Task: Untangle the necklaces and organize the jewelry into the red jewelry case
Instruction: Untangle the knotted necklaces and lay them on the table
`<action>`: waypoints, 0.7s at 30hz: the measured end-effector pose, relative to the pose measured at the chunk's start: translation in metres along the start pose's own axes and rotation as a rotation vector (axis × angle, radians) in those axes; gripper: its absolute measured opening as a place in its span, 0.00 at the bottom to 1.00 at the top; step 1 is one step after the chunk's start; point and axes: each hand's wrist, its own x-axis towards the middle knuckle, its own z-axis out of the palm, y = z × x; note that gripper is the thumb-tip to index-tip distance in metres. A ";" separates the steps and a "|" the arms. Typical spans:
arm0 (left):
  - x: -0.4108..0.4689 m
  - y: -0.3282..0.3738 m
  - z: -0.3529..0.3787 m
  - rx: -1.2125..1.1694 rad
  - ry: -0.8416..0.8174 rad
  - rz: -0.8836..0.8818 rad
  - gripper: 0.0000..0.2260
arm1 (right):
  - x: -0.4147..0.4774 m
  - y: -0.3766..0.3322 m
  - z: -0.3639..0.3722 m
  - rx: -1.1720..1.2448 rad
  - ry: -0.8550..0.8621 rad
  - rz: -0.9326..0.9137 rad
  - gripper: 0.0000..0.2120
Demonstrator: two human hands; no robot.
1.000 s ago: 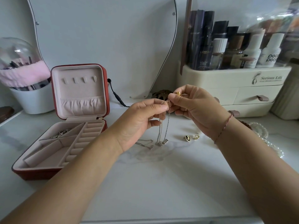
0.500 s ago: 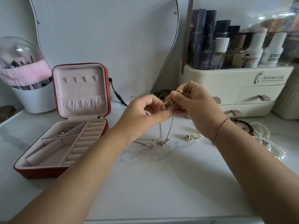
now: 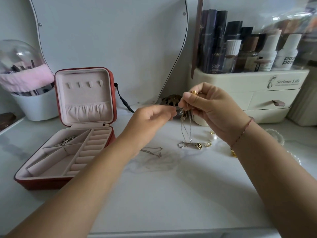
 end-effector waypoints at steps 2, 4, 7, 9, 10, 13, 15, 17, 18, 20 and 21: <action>-0.002 0.002 0.002 -0.140 -0.035 -0.050 0.08 | 0.000 0.000 0.000 -0.014 -0.029 0.008 0.08; -0.002 0.003 0.002 -0.200 -0.063 -0.081 0.11 | -0.001 0.000 0.000 0.002 -0.057 0.007 0.08; -0.003 0.003 0.004 -0.206 -0.085 -0.096 0.13 | -0.001 0.001 0.001 0.021 -0.086 0.008 0.08; -0.003 0.004 0.005 -0.210 -0.095 -0.103 0.14 | -0.001 0.002 0.002 0.021 -0.087 0.015 0.08; -0.004 0.004 0.006 -0.212 -0.096 -0.106 0.14 | -0.001 0.002 0.002 0.018 -0.088 0.017 0.09; -0.003 0.004 0.007 -0.217 -0.075 -0.111 0.13 | -0.001 0.004 0.003 -0.012 -0.091 0.019 0.10; -0.002 0.003 0.006 -0.218 -0.057 -0.113 0.11 | -0.001 0.004 0.004 -0.029 -0.091 0.021 0.10; -0.002 0.003 0.005 -0.232 -0.057 -0.101 0.10 | 0.000 0.005 0.003 -0.030 -0.084 0.023 0.10; -0.002 0.002 0.005 -0.236 -0.052 -0.089 0.09 | 0.000 0.005 0.003 -0.028 -0.073 0.026 0.09; -0.001 0.002 0.003 -0.253 0.000 -0.063 0.08 | 0.001 0.005 0.002 -0.042 -0.042 0.041 0.08; 0.000 0.002 0.002 -0.276 0.039 -0.057 0.07 | 0.002 0.006 0.001 -0.055 -0.032 0.052 0.08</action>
